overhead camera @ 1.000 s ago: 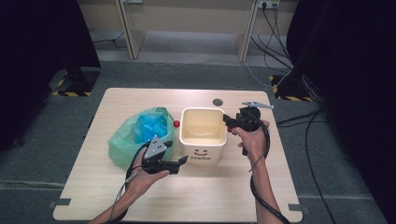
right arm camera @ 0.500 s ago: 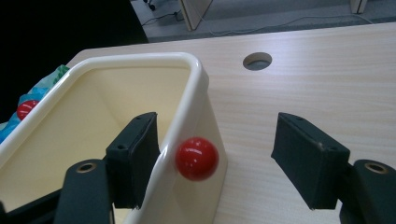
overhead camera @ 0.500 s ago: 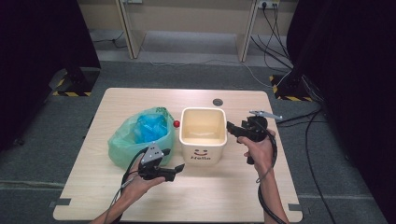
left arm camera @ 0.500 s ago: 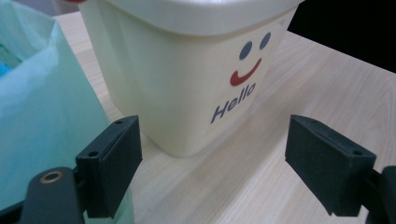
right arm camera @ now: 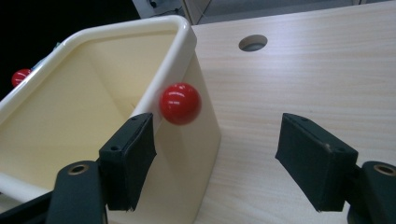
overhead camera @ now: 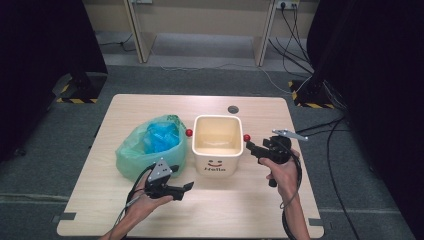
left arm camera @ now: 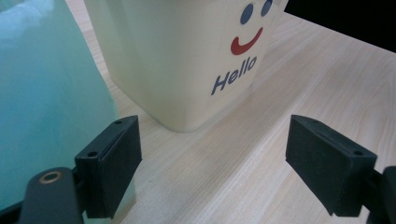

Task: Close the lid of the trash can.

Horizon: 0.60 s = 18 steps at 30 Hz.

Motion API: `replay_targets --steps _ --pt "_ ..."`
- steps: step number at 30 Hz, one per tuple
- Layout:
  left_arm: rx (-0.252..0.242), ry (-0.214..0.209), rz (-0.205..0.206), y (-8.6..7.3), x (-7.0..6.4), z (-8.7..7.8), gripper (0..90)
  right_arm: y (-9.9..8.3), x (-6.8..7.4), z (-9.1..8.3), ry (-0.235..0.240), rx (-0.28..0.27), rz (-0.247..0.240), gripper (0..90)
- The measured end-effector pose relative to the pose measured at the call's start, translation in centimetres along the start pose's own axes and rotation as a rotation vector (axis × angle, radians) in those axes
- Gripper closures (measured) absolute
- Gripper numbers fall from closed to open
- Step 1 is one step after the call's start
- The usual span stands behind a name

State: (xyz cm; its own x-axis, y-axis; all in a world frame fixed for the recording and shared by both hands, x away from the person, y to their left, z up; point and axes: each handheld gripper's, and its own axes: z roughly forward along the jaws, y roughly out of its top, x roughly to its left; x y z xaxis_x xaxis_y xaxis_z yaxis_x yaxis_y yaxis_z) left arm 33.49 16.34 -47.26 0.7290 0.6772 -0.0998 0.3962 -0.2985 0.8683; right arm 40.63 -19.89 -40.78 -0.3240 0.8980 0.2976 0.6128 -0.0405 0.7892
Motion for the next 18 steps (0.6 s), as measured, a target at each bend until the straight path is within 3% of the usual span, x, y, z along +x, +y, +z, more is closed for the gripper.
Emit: replay_targets --steps 18 --pt "0.008 0.009 0.006 -1.2 0.1 0.2 17.6 -3.7 -0.1 -0.8 0.013 0.012 -0.024 26.0"
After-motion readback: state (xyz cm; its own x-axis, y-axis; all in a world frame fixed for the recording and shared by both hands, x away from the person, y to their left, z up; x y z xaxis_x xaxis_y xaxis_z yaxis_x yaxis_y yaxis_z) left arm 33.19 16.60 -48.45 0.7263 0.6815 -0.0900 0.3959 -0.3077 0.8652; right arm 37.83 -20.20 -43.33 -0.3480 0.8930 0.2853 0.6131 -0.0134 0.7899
